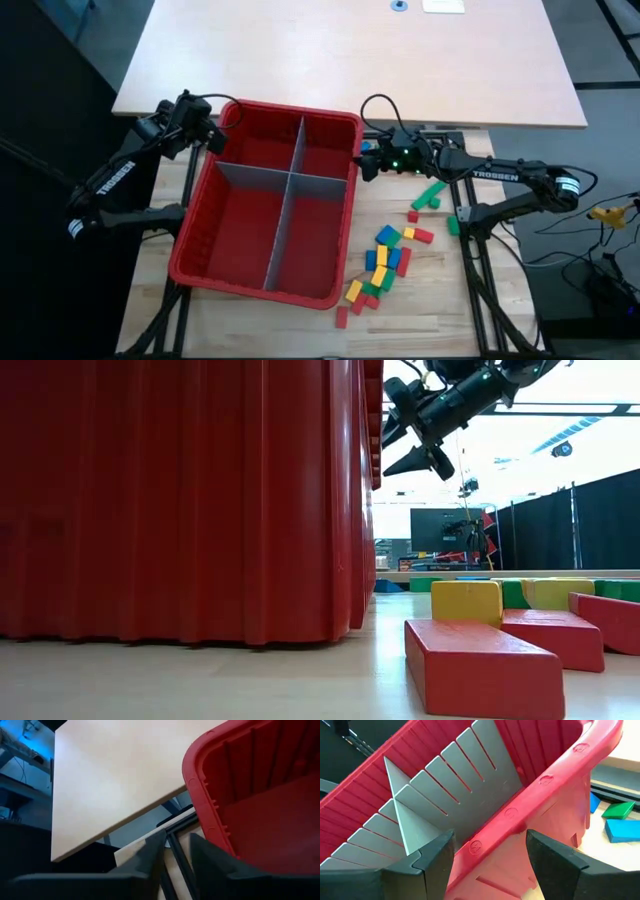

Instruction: Sort blocks

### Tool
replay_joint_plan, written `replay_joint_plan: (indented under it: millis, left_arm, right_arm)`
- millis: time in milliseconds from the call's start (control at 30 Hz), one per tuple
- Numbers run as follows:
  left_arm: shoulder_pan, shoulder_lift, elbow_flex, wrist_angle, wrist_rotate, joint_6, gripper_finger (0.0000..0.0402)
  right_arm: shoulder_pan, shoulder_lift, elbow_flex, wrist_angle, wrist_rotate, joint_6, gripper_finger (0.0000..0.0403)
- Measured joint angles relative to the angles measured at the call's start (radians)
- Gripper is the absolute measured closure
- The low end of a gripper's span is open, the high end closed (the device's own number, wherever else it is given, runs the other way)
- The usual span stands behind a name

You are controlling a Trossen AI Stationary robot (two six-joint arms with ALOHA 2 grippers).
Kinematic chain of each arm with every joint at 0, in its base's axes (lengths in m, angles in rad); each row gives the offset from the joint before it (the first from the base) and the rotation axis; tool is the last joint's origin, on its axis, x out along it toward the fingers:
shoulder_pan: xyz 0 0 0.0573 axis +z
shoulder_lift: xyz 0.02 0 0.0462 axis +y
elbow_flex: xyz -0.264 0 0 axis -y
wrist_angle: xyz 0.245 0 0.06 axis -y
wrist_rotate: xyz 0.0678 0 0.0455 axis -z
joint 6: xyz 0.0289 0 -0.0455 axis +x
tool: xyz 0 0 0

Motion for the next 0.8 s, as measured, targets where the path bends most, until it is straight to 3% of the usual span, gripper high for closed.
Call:
replay_joint_plan:
  millis: [67, 200, 433, 633, 800]
  left_arm:
    - [0.000, 0.000, 0.000, 0.000, 0.000, -0.001, 0.0386]
    - [0.000, 0.003, -0.006, 0.000, -0.017, 0.001, 0.0400]
    - [-0.021, 0.028, -0.052, 0.000, -0.157, 0.019, 0.0401]
    - [-0.032, 0.076, -0.066, 0.000, -0.275, -0.030, 0.0401]
    - [-0.033, 0.077, -0.066, -0.007, -0.286, -0.036, 0.0401]
  right_arm:
    - [-0.002, -0.012, 0.000, -0.002, 0.018, -0.013, 0.0187]
    - [-0.003, -0.045, 0.000, -0.020, 0.075, -0.048, 0.0229]
    - [-0.007, -0.082, 0.000, -0.110, 0.102, -0.078, 0.0385]
    - [-0.007, -0.086, 0.000, -0.123, 0.102, -0.076, 0.0399]
    - [-0.007, -0.084, 0.000, -0.136, 0.101, -0.076, 0.0402]
